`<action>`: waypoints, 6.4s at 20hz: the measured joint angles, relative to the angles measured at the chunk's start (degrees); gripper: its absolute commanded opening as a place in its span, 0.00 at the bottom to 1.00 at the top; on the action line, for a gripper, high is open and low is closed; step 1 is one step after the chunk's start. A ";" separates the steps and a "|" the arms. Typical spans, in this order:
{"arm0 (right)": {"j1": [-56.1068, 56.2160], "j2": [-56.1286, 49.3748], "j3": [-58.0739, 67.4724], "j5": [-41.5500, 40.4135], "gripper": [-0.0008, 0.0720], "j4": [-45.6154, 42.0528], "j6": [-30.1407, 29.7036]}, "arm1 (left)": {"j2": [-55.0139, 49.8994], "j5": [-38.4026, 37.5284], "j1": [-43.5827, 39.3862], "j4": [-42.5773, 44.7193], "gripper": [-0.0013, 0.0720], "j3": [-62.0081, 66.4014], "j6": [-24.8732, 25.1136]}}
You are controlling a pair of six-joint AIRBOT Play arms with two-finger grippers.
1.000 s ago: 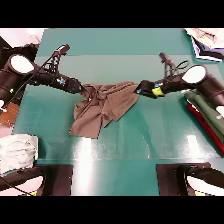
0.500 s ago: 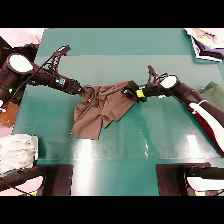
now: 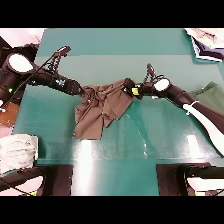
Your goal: Fold the shirts.
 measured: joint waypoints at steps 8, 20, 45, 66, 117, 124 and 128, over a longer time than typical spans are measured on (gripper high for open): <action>-13.51 23.02 0.07 15.98 0.03 -17.73 -6.34 | 6.14 -2.60 6.36 8.79 0.05 16.24 -0.13; -35.91 45.05 17.90 45.90 0.03 -23.56 -10.91 | 18.75 -6.99 8.33 3.80 0.05 42.84 -1.25; -23.28 12.00 10.80 36.13 0.60 -23.61 -8.66 | -2.78 -4.31 14.45 5.81 0.76 11.32 -1.90; -33.27 23.65 15.47 44.74 0.60 -23.43 -10.08 | -4.31 8.00 24.85 -9.79 0.59 -26.62 10.67; -39.65 5.33 -12.31 52.72 0.03 -23.71 -30.84 | 6.25 -6.51 22.69 -6.25 0.05 -14.36 5.16; -39.67 16.87 -0.07 55.25 0.03 -14.97 -30.73 | 6.27 -10.19 22.69 -6.34 0.05 4.11 1.01; -39.67 26.49 12.07 48.68 0.03 -9.53 -27.78 | 7.26 -13.35 22.69 -6.45 0.05 23.74 -2.12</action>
